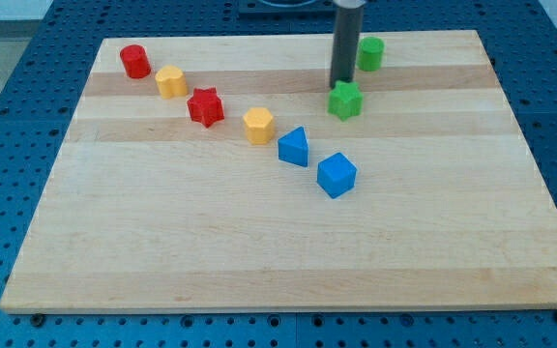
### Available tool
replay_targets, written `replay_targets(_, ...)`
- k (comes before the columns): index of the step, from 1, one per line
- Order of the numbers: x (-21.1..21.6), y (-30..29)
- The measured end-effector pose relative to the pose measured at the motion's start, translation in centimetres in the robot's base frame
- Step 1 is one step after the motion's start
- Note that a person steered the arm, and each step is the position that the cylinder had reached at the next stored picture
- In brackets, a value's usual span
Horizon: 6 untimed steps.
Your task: Move the green star towards the bottom right side
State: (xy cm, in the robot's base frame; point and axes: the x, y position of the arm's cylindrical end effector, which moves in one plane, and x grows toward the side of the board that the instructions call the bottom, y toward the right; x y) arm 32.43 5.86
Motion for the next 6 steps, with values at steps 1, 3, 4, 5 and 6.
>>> replay_targets(1, 4.8, -0.1)
replay_targets(3, 3.9, -1.9)
replay_targets(4, 5.1, -4.4)
replay_targets(5, 8.4, -1.8)
replay_targets(6, 12.7, 3.3)
